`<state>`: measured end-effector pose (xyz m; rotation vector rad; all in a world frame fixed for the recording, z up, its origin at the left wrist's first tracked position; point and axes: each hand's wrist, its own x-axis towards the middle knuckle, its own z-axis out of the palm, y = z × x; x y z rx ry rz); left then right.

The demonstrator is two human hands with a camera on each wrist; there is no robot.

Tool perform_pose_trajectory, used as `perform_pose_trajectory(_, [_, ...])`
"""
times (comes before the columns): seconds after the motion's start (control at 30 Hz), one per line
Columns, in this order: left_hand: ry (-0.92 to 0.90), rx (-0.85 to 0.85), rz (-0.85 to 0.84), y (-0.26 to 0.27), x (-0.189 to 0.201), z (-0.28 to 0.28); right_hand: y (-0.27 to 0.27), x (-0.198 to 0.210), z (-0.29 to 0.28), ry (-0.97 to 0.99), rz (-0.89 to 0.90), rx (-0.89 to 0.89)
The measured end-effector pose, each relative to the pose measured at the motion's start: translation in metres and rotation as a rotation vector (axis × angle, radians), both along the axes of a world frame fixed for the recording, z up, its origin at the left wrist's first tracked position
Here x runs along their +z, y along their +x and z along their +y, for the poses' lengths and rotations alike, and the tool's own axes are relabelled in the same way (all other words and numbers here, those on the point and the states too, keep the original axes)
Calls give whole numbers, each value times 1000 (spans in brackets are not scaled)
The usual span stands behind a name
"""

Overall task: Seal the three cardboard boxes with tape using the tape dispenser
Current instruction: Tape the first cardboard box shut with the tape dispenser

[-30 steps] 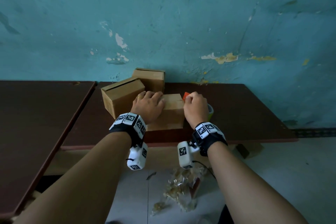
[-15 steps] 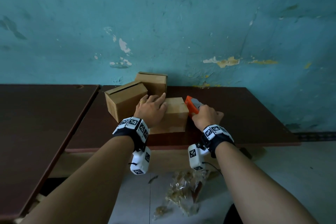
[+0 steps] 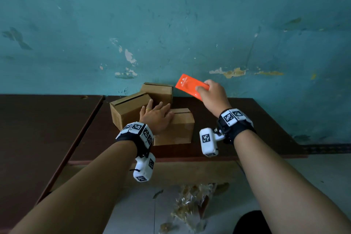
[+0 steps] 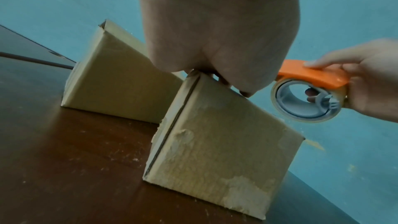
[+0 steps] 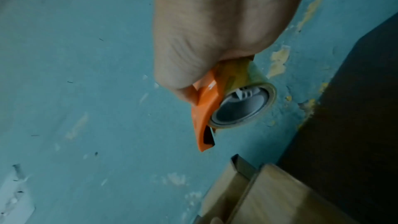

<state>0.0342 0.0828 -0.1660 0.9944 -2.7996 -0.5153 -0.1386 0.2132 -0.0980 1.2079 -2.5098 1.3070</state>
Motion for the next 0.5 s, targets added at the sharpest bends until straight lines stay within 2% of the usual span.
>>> perform_pose_trajectory(0.17, [-25, 79, 276, 5, 15, -5, 7, 17, -11, -143, -159, 49])
perform_pose_trajectory(0.23, [49, 164, 396, 7, 24, -10, 9, 18, -15, -173, -220, 68])
perform_pose_trajectory(0.4, [696, 312, 860, 15, 47, -20, 15, 21, -22, -286, -381, 152])
perform_pose_trajectory(0.5, [1042, 294, 1010, 16, 57, -16, 17, 22, -23, -300, -428, 197])
